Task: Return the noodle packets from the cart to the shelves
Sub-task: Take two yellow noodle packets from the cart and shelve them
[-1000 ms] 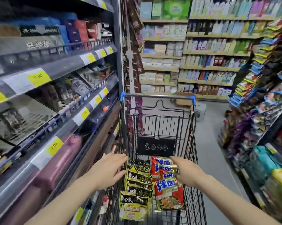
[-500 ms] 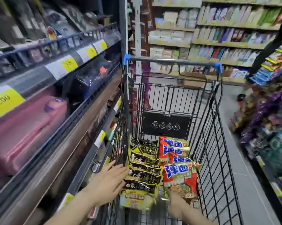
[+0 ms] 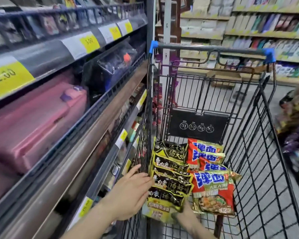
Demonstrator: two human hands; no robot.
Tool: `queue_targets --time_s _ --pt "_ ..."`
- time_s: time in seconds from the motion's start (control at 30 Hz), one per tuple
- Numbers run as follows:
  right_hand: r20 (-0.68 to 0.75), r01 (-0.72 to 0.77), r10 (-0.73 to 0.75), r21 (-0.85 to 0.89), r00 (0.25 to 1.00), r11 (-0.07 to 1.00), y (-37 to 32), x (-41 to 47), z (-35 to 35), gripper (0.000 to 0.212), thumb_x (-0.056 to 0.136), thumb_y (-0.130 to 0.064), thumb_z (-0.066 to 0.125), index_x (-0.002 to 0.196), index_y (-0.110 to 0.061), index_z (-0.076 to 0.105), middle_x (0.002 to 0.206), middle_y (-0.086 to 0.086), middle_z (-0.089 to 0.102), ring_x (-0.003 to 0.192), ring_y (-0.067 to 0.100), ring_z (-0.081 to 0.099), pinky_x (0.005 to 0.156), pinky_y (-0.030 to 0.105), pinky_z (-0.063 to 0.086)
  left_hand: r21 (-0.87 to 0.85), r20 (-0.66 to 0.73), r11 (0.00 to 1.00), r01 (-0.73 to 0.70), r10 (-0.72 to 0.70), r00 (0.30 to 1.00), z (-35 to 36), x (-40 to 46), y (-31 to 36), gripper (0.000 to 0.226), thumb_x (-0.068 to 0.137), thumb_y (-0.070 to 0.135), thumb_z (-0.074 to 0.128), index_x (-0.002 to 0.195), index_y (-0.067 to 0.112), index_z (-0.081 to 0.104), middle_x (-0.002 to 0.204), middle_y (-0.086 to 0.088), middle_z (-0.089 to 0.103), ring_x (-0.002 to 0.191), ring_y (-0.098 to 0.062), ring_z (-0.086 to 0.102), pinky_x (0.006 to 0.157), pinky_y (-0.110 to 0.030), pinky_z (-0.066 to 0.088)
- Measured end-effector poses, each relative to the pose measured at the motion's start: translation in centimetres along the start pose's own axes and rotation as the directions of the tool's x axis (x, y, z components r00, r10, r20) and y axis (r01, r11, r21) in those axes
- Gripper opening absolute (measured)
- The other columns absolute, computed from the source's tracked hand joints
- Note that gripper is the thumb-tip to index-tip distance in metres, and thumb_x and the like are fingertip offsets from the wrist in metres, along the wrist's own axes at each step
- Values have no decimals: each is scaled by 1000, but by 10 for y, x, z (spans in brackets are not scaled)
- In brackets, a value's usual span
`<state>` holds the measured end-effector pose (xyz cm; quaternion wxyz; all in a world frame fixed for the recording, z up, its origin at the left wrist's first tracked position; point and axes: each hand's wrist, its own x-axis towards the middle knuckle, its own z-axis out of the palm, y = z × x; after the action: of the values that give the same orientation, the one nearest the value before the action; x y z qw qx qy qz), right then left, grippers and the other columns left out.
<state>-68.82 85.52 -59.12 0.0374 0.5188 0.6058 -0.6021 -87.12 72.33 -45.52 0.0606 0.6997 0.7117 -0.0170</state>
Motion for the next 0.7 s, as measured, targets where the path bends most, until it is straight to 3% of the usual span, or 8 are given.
queue_targets --time_s 0.1,0.2,0.3,0.4,0.47,0.57,0.67,0.7 --pt "34 -46 44 58 998 997 -1 3 5 79 74 8 69 138 -14 28 105 -2 57 109 21 52 106 40 37 -17 -24 1000 -14 13 1000 0 0 -1 57 96 39 10 118 29 62 107 19 68 105 -3 61 105 -49 34" --pt "-8 -76 76 -10 997 997 2 5 12 79 73 -12 78 140 -12 37 116 2 64 105 18 53 104 32 39 -46 -67 998 -37 34 997 1 2 -3 50 98 38 16 121 27 60 111 17 67 110 -5 59 110 -50 26" --pt "-125 26 -38 -96 991 995 1 0 16 57 68 -22 82 119 -15 59 114 -4 64 101 14 53 103 27 41 -24 -86 999 -46 44 995 4 1 -3 39 94 35 32 120 28 60 111 17 67 110 -5 59 110 -50 25" --pt "-148 54 -53 0 988 999 7 -6 22 63 56 -33 88 112 -13 67 110 -4 66 103 11 54 103 25 40 -8 -77 999 -43 42 996 6 1 -5 48 97 37 20 117 31 63 109 21 67 107 -1 60 113 -42 27" --pt "-178 85 -75 53 981 995 8 -10 19 55 57 -35 87 107 -17 72 99 -5 73 102 16 62 93 23 47 -26 -68 998 -50 48 997 6 0 -6 57 96 39 11 117 30 63 110 21 67 107 1 59 109 -40 22" --pt "-252 129 -100 101 963 987 0 -26 -6 8 75 -10 77 80 -16 74 67 -15 71 84 19 67 58 8 46 14 -79 997 -76 77 994 8 0 -5 55 97 39 14 117 28 64 112 17 67 108 -3 61 105 -39 22" --pt "-310 173 -124 137 943 975 -20 -54 -47 6 78 -4 73 72 -5 71 64 -3 71 73 20 68 47 11 43 150 -41 987 -59 66 997 -4 3 3 39 82 43 54 113 23 67 111 8 70 110 -16 63 96 -45 39" --pt "-329 178 -122 147 937 973 -28 -64 -61 6 79 -4 71 73 -3 70 67 1 70 69 18 66 44 10 42 188 20 982 -20 17 1000 -10 7 9 52 70 39 68 117 18 65 117 1 67 115 -24 59 113 -49 16"
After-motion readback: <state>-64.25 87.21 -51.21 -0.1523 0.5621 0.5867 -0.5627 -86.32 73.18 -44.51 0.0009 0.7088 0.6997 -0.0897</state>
